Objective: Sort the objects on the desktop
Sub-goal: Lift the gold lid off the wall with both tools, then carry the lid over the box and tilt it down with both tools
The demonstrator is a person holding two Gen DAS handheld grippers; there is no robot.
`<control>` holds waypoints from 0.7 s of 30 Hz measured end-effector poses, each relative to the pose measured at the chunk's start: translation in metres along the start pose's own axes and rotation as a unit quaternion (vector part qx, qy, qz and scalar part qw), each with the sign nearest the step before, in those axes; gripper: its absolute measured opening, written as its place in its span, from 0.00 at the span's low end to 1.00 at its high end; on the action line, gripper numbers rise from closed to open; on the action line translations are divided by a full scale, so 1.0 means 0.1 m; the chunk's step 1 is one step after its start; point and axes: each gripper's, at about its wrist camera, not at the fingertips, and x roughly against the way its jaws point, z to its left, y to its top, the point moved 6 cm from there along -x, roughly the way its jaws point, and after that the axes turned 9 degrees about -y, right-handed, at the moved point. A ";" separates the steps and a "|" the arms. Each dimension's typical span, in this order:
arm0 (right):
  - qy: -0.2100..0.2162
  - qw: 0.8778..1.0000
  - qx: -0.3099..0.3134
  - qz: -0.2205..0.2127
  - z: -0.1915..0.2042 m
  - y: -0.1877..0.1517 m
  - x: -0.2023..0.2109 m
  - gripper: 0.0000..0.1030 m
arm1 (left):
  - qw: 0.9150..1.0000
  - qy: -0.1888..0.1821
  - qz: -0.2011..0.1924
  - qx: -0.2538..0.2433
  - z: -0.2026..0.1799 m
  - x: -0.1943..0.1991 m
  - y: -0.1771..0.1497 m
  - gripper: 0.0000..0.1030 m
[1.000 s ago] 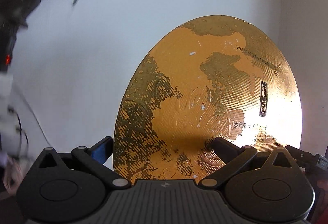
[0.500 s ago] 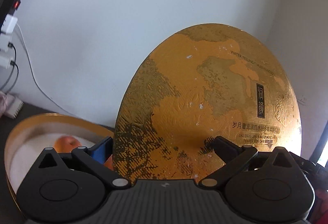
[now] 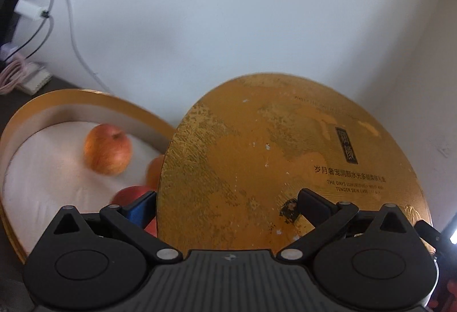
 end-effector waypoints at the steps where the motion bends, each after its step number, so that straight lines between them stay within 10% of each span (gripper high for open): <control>1: 0.004 1.000 -0.003 0.010 0.00 -0.03 -0.07 0.90 | 1.000 0.011 0.002 0.001 0.08 0.00 0.00 1.00; 21: 0.086 0.981 -0.124 0.120 0.13 -0.80 -1.21 0.90 | 0.988 0.148 0.010 -0.036 0.22 0.62 0.08 0.99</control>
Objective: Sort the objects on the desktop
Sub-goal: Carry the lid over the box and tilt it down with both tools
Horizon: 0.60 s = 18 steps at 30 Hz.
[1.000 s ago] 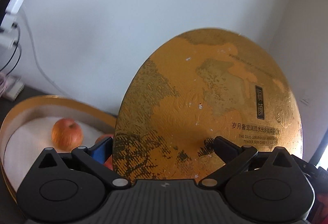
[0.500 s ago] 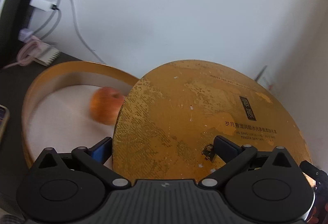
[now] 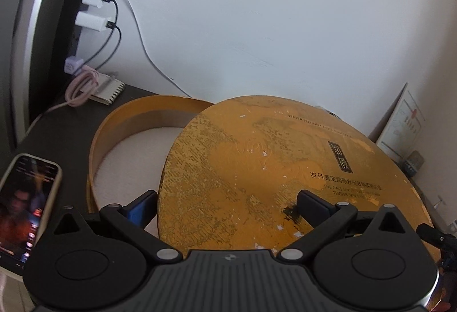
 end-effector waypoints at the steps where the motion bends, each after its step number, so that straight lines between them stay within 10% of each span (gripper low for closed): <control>1: 0.003 1.000 -0.004 0.003 0.00 -0.02 -0.04 0.90 | 1.000 0.005 -0.001 -0.002 0.03 0.02 0.01 0.99; 18: 0.031 0.999 -0.003 0.042 0.35 0.00 -0.77 0.91 | 0.998 0.061 -0.025 0.000 0.52 0.23 0.21 1.00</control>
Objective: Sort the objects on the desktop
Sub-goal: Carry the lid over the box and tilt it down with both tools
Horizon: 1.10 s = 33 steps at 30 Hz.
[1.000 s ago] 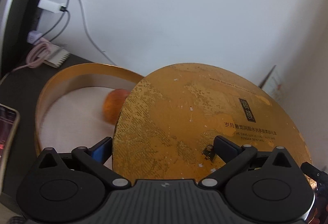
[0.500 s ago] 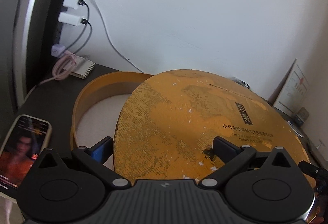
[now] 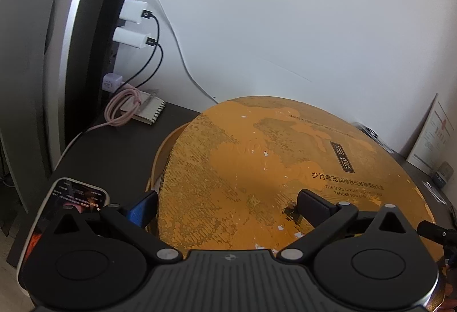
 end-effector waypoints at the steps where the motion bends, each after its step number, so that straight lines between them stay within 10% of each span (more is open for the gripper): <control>1: 0.000 1.000 0.002 0.003 0.02 0.01 -0.03 0.91 | 1.000 0.003 -0.001 0.002 0.03 0.00 0.01 1.00; 33: -0.013 0.998 -0.056 0.038 0.01 0.29 -0.73 0.96 | 0.999 0.011 0.007 0.037 0.40 -0.36 0.19 0.98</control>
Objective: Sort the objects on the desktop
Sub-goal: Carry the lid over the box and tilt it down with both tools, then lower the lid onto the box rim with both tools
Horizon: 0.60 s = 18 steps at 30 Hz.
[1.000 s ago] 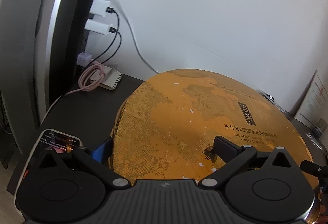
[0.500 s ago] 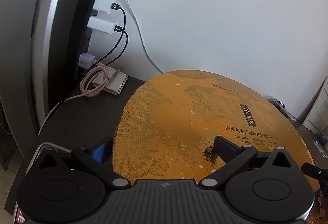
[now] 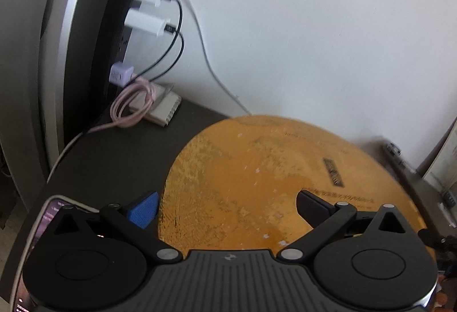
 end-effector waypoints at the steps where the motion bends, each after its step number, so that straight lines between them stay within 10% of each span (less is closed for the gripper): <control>1: -0.004 1.000 -0.002 -0.004 0.00 0.00 0.03 0.97 | 1.000 -0.005 -0.008 -0.008 -0.04 0.07 0.02 0.99; 5: -0.055 0.997 0.011 -0.049 0.00 0.06 0.31 1.00 | 0.999 -0.016 -0.030 -0.031 -0.21 0.37 0.07 0.99; 12: -0.158 0.985 -0.002 -0.062 0.11 -0.04 0.92 1.00 | 0.996 0.084 0.002 -0.041 -0.21 0.79 -0.22 0.99; 18: -0.176 0.982 0.005 -0.072 0.23 -0.34 1.19 1.00 | 0.993 0.045 0.014 0.105 0.16 0.85 -0.39 0.99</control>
